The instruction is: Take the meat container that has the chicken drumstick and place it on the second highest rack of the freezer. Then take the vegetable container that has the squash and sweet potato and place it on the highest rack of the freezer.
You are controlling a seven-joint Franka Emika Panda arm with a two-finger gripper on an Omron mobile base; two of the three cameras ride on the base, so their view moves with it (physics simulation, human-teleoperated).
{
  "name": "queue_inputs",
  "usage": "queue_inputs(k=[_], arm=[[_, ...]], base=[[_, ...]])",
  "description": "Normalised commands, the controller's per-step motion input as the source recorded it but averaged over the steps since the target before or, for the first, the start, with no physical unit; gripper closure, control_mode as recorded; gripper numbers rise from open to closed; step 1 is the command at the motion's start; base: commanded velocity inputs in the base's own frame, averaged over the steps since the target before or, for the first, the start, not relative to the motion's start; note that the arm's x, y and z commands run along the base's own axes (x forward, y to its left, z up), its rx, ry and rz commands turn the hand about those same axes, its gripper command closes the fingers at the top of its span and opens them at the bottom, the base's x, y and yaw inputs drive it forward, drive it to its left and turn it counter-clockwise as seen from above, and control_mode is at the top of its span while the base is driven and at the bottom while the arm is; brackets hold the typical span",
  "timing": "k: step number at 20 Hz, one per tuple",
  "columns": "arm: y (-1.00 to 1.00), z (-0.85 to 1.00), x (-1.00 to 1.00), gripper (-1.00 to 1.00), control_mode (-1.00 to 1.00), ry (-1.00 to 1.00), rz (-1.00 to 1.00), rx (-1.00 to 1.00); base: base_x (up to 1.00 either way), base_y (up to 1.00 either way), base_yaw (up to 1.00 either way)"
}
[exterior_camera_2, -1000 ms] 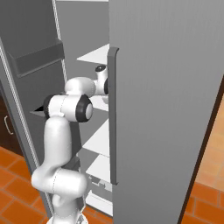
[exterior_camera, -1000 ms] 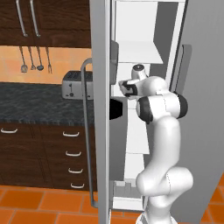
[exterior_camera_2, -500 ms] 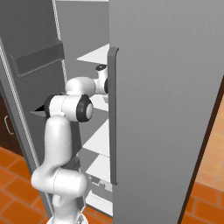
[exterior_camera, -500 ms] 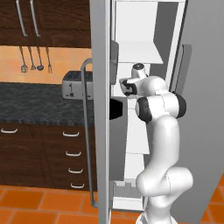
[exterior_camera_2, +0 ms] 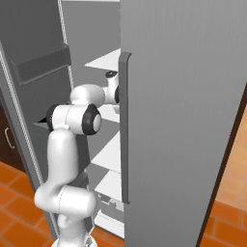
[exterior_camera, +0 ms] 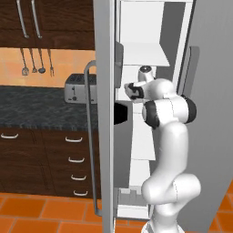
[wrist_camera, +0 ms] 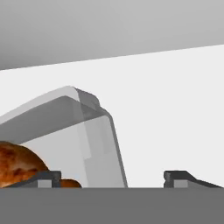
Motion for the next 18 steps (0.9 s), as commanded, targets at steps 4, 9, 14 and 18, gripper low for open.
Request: queue_inputs(k=[4, 9, 14, 18], arm=[[-0.07, 0.0, -0.59, -1.0, -1.0, -0.44, 0.0, 0.0], [-0.01, 0.11, -0.37, -1.0, -1.0, -0.33, 0.0, 0.01], [0.0, 0.66, -0.8, -1.0, -1.0, -0.05, 0.0, 0.06], [0.0, 0.66, -0.93, -1.0, -1.0, 0.09, 0.0, 0.06]], base=[[0.0, 0.0, 0.0], [0.0, 0.0, 0.0], [0.0, 0.0, 0.0], [0.0, 0.0, 0.0]])
